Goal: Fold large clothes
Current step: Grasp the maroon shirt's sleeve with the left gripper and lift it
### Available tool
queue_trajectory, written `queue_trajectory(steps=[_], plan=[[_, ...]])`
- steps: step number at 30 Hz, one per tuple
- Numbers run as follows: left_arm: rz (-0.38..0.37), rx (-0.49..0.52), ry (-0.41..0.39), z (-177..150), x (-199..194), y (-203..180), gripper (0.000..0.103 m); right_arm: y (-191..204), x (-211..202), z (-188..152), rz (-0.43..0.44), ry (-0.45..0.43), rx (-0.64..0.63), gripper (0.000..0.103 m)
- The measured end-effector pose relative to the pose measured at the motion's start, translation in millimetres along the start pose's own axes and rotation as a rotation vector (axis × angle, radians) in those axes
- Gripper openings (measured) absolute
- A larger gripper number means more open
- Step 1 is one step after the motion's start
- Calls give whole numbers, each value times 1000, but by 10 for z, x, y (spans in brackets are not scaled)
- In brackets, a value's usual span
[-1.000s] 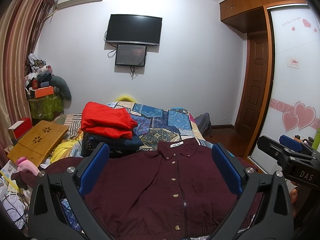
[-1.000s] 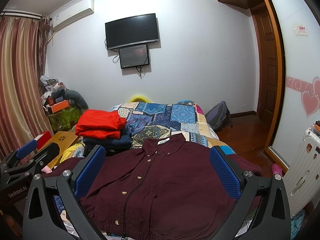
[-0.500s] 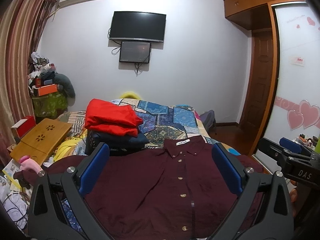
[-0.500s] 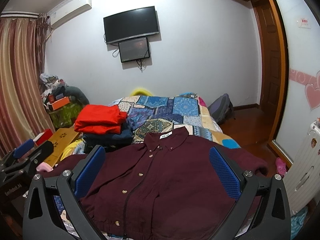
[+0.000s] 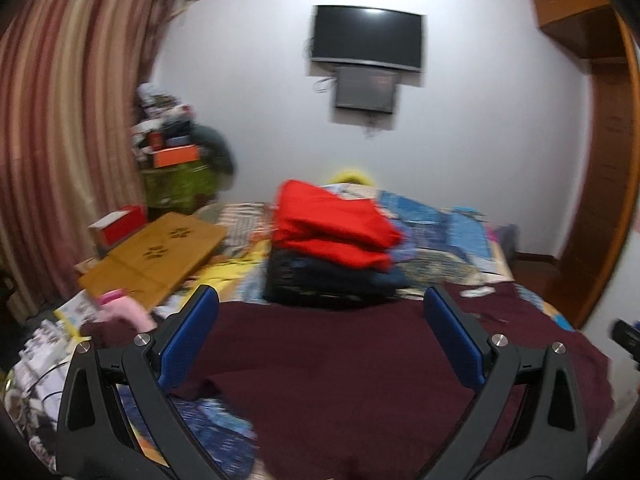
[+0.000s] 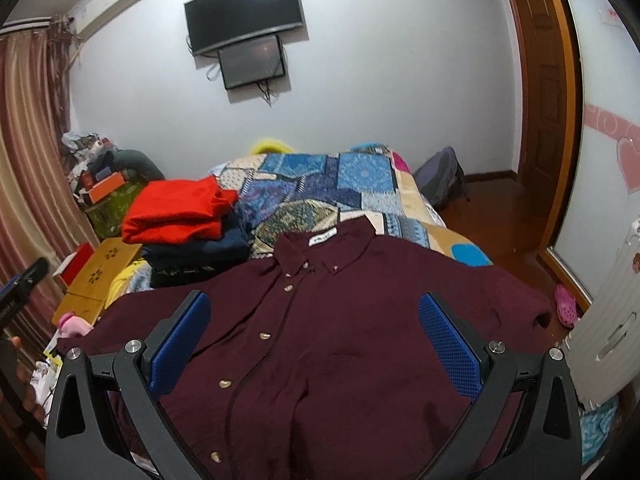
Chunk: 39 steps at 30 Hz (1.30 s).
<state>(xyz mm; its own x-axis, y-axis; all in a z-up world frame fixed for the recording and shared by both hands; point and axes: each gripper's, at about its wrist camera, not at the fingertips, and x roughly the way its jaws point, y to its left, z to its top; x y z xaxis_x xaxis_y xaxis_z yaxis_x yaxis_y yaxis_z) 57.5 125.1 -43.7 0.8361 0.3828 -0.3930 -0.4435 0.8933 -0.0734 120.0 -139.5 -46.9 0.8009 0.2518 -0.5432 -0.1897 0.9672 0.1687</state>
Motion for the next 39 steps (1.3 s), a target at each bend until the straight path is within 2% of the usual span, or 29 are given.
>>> queue_trajectory(steps=[4,7,11,15,17,20,22,25,28,31,33,35,36,38,39], plan=[[98,-51,49,-1,309,463,103,-38,147,43,-25,37,11,103],[168,-54,130,-81,631,847,103,-40,284,96,-37,61,9,103],[213,-122,223,-246,957,1310,103,27,447,143,-60,88,-17,103],[230,-275,320,-509,1237,1910,103,131,635,173,-60,122,-36,103],[262,-366,383,-672,1348,2194,103,197,724,173,-52,142,-48,103],[271,-470,454,-914,1513,2488,99,302,846,160,-43,171,-77,103],[252,-556,517,-1116,1655,2694,91,380,925,143,-42,192,-104,103],[227,-665,571,-1365,1784,2874,86,453,1010,136,-41,211,-133,103],[192,-772,602,-1576,1902,3008,72,514,1083,145,-42,224,-150,103],[160,-855,591,-1688,1962,3081,69,538,1135,145,-47,233,-159,103],[162,-845,579,-1665,1980,3075,60,544,1167,140,-49,243,-160,103],[156,-816,567,-1609,2017,3050,39,549,1193,131,-47,253,-158,103],[170,-784,563,-1554,2033,3010,35,549,1204,128,-46,258,-158,103],[197,-719,554,-1458,2066,2951,10,555,1213,125,-44,262,-160,103],[212,-675,551,-1383,2078,2892,7,549,1207,125,-44,261,-162,103]])
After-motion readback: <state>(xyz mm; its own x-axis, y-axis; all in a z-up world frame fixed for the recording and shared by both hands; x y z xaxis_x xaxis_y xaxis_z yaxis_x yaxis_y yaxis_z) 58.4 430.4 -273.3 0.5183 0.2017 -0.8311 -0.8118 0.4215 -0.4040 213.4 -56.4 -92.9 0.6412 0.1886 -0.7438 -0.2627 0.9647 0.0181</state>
